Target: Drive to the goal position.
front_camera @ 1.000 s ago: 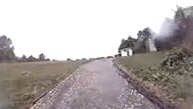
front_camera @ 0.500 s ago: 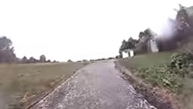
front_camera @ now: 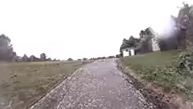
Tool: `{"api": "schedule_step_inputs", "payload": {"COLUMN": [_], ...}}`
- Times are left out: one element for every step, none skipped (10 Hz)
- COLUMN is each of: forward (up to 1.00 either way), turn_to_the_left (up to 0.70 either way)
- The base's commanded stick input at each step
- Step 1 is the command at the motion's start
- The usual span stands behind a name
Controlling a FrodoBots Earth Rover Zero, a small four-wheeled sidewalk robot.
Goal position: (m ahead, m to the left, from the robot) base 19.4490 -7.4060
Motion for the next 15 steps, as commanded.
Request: {"api": "schedule_step_inputs", "payload": {"forward": [0.7,0.7,0.7,0.7,0.7,0.7,0.7,0.7,0.7,0.7,0.7,0.7,0.7,0.7,0.7], "turn_to_the_left": [0.0,0.0,0.0,0.0,0.0,0.0,0.0,0.0,0.0,0.0,0.0,0.0,0.0,0.0,0.0]}}
